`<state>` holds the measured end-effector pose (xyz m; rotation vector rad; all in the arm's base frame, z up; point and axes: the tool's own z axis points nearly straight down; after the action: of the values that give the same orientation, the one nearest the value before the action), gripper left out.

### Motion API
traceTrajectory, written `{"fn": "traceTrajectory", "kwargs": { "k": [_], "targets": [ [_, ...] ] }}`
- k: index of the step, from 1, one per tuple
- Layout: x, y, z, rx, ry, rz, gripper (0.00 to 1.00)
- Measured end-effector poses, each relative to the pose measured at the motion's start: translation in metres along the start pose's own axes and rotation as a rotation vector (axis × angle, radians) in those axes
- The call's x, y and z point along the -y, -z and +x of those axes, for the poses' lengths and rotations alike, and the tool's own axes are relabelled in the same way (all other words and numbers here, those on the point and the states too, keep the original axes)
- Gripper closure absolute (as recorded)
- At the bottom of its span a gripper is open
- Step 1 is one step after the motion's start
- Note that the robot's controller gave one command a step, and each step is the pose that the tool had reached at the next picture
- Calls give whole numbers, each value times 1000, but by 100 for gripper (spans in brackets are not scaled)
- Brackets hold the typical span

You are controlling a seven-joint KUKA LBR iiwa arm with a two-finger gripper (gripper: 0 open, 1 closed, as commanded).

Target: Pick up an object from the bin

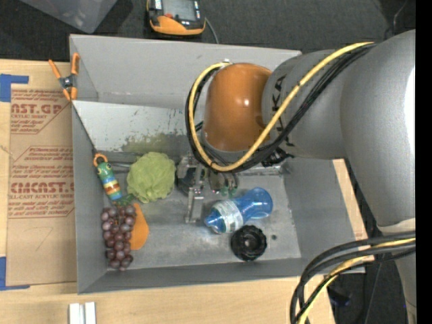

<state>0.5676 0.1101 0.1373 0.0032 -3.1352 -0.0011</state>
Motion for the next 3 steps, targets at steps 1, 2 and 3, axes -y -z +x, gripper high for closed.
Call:
{"fn": "traceTrajectory", "kwargs": {
  "k": [1,2,3],
  "targets": [
    [1,5,-2,8,-2,-1,0],
    [-51,-60,16,5,563,2,0],
    [-65,-1,18,12,512,0,0]
  ]
}}
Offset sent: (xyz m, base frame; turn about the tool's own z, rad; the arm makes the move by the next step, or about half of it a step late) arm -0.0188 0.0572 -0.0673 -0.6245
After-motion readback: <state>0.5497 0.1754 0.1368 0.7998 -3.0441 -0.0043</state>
